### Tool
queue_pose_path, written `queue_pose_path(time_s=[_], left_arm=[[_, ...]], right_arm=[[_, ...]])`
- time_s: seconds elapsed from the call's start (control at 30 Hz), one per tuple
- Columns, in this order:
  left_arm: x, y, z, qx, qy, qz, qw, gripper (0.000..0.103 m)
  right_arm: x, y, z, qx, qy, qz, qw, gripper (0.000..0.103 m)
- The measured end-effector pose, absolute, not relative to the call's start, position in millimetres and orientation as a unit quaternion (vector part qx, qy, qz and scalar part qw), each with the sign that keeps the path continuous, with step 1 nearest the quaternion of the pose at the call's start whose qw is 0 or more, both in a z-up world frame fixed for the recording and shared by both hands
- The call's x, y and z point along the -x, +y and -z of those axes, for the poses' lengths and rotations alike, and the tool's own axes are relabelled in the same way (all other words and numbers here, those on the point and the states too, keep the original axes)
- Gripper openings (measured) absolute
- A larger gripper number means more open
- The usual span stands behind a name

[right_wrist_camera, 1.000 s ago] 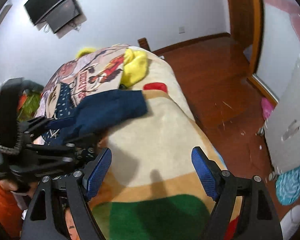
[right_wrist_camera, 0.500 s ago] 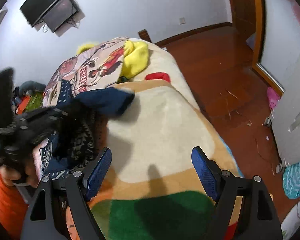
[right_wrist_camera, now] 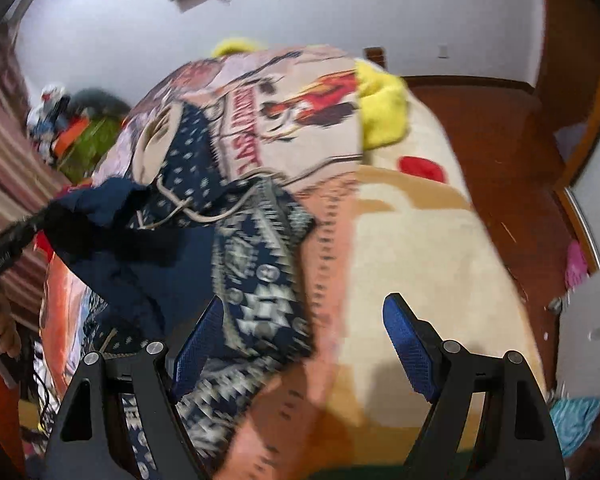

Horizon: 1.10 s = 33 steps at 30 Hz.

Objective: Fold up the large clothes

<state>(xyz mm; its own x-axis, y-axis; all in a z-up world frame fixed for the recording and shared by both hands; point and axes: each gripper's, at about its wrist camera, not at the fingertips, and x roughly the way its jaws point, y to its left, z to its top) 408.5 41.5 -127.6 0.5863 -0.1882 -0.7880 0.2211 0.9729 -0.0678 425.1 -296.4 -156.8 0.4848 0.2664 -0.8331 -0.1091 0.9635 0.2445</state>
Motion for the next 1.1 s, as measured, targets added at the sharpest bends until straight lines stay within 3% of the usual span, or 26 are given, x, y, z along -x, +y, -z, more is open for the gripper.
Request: queue_pose_path(time_s=[0.27,0.37,0.43,0.47,0.57,0.6,0.7,0.9,1.0,1.03,1.1], left_arm=[[-378,115,217,0.037,0.538,0.07,0.839,0.007],[-371,129,227,0.071,0.559,0.064,0.824,0.007],[-369,128,219,0.083,0.552,0.073,0.826,0.008],[-370,123,209,0.077,0.541,0.077,0.834,0.016],[-372,102,186,0.046,0.506,0.087,0.857,0.056],[-374,93,178,0.034,0.491,0.092,0.866,0.064],[-385,64,174,-0.002,0.481,0.1,0.871,0.074],[-421,21,217,-0.053,0.537,0.098,0.836,0.074],[-431,11,226,-0.082,0.52,0.074,0.847,0.074],[-432,11,224,-0.086,0.512,0.064,0.852,0.072],[-436,13,219,-0.092,0.498,0.039,0.862,0.048]], right_arm=[[-454,-235,207,0.029,0.561,-0.117,0.819,0.081],[-453,-225,216,0.052,0.565,-0.126,0.814,0.09],[-454,-222,216,0.058,0.565,-0.13,0.813,0.09],[-454,-223,217,0.06,0.566,-0.13,0.812,0.091],[-454,-220,219,0.067,0.57,-0.131,0.808,0.095],[-454,-217,220,0.071,0.571,-0.132,0.808,0.097],[-452,-212,222,0.081,0.571,-0.134,0.806,0.102],[-452,-213,225,0.069,0.574,-0.144,0.803,0.103],[-451,-213,225,0.066,0.573,-0.145,0.804,0.103],[-451,-213,226,0.066,0.574,-0.145,0.804,0.103],[-451,-213,226,0.065,0.574,-0.145,0.803,0.103]])
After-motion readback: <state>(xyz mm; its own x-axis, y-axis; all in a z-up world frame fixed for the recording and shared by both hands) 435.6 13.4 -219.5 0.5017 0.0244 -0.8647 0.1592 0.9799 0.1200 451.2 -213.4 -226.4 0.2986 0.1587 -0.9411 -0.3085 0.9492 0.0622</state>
